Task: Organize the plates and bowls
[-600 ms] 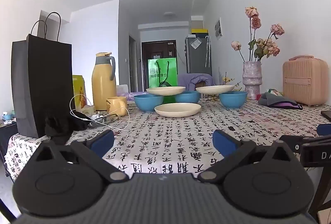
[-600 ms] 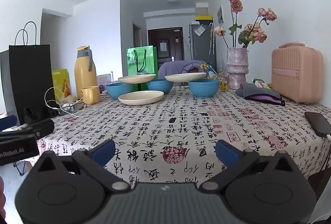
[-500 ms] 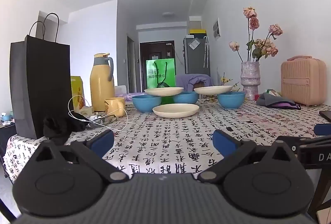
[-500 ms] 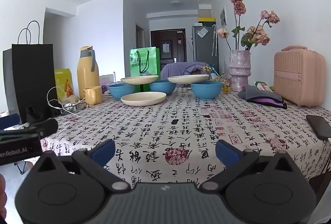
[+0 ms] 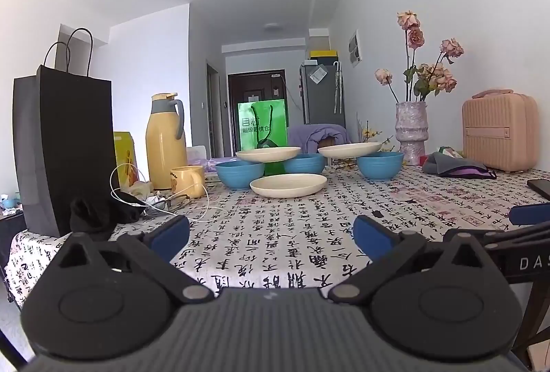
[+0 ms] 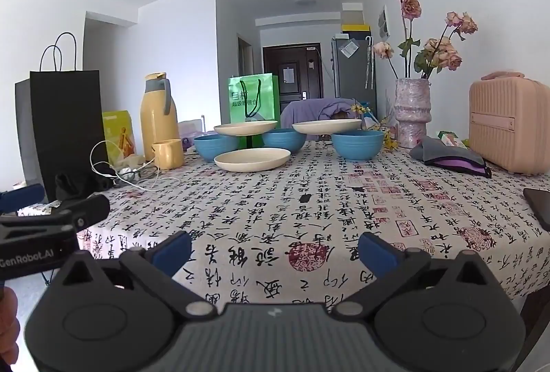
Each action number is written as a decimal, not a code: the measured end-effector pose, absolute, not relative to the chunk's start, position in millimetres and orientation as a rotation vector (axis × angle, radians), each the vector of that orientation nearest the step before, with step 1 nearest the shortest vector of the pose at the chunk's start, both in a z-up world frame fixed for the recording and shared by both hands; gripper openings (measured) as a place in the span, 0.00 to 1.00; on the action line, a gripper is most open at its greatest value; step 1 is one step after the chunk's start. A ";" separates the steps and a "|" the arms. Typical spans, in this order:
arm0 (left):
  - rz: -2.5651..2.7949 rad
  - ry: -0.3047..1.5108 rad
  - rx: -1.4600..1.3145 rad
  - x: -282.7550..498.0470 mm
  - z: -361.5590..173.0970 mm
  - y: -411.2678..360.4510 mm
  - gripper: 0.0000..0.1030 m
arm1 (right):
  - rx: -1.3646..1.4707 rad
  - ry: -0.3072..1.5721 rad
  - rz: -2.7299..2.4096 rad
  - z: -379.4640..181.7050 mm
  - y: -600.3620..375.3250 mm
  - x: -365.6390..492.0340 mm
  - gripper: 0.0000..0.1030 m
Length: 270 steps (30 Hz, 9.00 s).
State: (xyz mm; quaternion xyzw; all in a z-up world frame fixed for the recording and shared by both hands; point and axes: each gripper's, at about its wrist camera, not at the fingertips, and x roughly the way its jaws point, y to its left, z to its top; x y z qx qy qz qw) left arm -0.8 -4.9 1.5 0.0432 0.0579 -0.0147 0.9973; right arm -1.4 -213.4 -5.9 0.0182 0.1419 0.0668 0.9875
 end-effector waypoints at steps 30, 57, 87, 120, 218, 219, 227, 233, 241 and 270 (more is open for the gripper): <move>-0.023 0.126 0.057 0.6 2.4 -1.7 1.00 | 0.032 0.271 0.106 -3.8 -215.9 -1.9 1.00; -0.026 0.116 0.067 -0.6 1.2 -6.4 1.00 | 0.021 0.268 0.091 -3.7 -216.8 -1.6 1.00; -0.034 0.120 0.087 1.3 -2.1 -6.9 1.00 | 0.011 0.257 0.086 -6.0 -217.4 -2.2 1.00; -0.017 0.247 0.074 90.3 -0.3 -7.7 1.00 | 0.085 0.272 0.109 -17.5 -230.8 65.4 1.00; -0.063 0.720 -0.151 239.2 13.6 9.2 0.16 | 0.030 0.619 0.173 9.4 -204.7 245.2 0.18; -0.071 0.718 -0.147 237.8 13.4 1.4 0.16 | 0.030 0.617 0.164 9.4 -210.5 242.2 0.18; -0.157 0.724 -0.125 244.0 8.8 -71.6 0.16 | 0.031 0.604 0.084 11.2 -279.3 233.7 0.19; -0.218 0.738 -0.130 253.9 1.3 -123.1 0.16 | 0.037 0.623 0.023 6.9 -336.9 235.6 0.19; -0.258 0.747 -0.125 264.4 -6.2 -161.0 0.16 | 0.038 0.644 -0.024 -2.1 -382.5 244.2 0.19; -0.223 0.454 0.098 174.3 17.8 -105.7 0.92 | 0.003 0.454 0.048 23.1 -344.3 175.0 0.74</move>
